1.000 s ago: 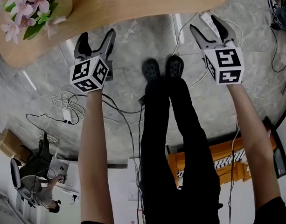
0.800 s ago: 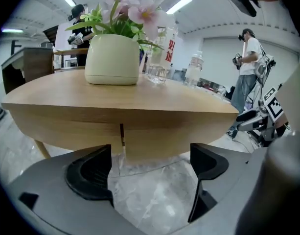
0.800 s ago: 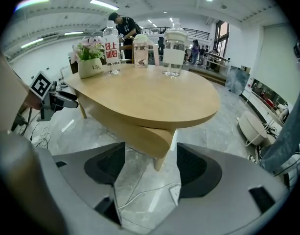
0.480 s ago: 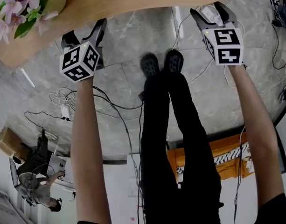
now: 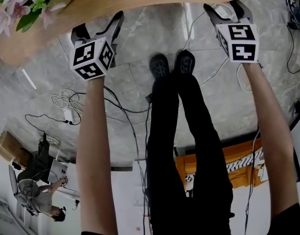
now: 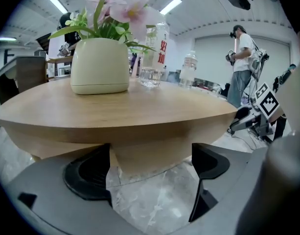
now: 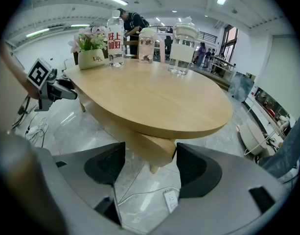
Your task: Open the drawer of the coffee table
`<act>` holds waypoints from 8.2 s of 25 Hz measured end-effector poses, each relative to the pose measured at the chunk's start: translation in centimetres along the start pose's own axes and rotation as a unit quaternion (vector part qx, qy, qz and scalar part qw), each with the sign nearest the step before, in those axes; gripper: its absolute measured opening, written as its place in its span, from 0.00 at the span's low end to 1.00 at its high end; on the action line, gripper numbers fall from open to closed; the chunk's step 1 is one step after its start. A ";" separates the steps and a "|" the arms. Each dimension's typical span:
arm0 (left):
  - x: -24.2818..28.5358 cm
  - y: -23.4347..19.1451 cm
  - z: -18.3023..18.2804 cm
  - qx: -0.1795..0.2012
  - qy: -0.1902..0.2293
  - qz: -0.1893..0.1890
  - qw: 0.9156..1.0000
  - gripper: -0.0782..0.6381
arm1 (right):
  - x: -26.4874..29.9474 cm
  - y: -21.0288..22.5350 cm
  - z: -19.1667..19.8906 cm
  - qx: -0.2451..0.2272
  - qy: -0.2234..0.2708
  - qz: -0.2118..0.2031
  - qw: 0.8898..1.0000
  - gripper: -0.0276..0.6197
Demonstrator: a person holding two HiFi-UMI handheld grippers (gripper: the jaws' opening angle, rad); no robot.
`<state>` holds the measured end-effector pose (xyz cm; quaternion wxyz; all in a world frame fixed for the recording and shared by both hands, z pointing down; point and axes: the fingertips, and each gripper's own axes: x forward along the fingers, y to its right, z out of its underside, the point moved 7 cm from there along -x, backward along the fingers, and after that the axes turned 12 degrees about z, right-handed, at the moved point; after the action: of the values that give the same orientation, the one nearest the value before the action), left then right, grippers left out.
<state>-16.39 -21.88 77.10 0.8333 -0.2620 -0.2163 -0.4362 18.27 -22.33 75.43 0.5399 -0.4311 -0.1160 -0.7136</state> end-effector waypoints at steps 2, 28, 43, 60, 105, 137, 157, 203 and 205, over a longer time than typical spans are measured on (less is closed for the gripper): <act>0.1 0.1 0.0 -0.002 0.001 0.001 1.000 0.82 | 0.1 0.1 -0.3 -0.001 0.002 0.002 1.000 0.47; 0.0 1.4 0.1 -0.050 -0.003 -0.007 0.999 0.82 | -0.7 0.0 -0.2 0.017 -0.009 0.005 1.000 0.47; -3.0 3.7 3.1 -0.061 -0.025 -0.006 0.998 0.82 | -3.7 -1.7 2.8 0.023 -0.043 -0.007 0.999 0.47; -6.8 6.5 7.0 -0.074 -0.057 -0.003 0.996 0.82 | -7.7 -4.1 6.7 0.016 -0.086 -0.017 0.996 0.47; -15.7 12.1 7.6 -0.138 -0.158 -0.040 0.977 0.82 | -15.9 -3.1 7.7 0.032 -0.145 -0.014 0.989 0.46; -52.6 34.4 -22.1 0.038 0.192 0.044 0.980 0.81 | -60.4 -4.0 -16.2 0.167 0.210 0.002 0.963 0.46; -69.3 37.4 -17.6 0.099 0.298 0.053 0.948 0.51 | -79.1 -12.6 -11.9 0.203 0.296 0.055 0.932 0.30; -71.6 39.3 -16.8 0.129 0.260 0.054 0.955 0.13 | -84.8 -13.8 -12.2 0.171 0.346 0.011 0.922 0.06; -71.6 39.2 -16.7 0.130 0.261 0.057 0.955 0.13 | -84.8 -13.9 -12.2 0.170 0.347 0.012 0.922 0.06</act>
<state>-18.88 30.53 12.34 0.9109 -0.0401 -0.0311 -0.4094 4.09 32.26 9.42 0.6199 -0.0597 -0.0357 -0.7816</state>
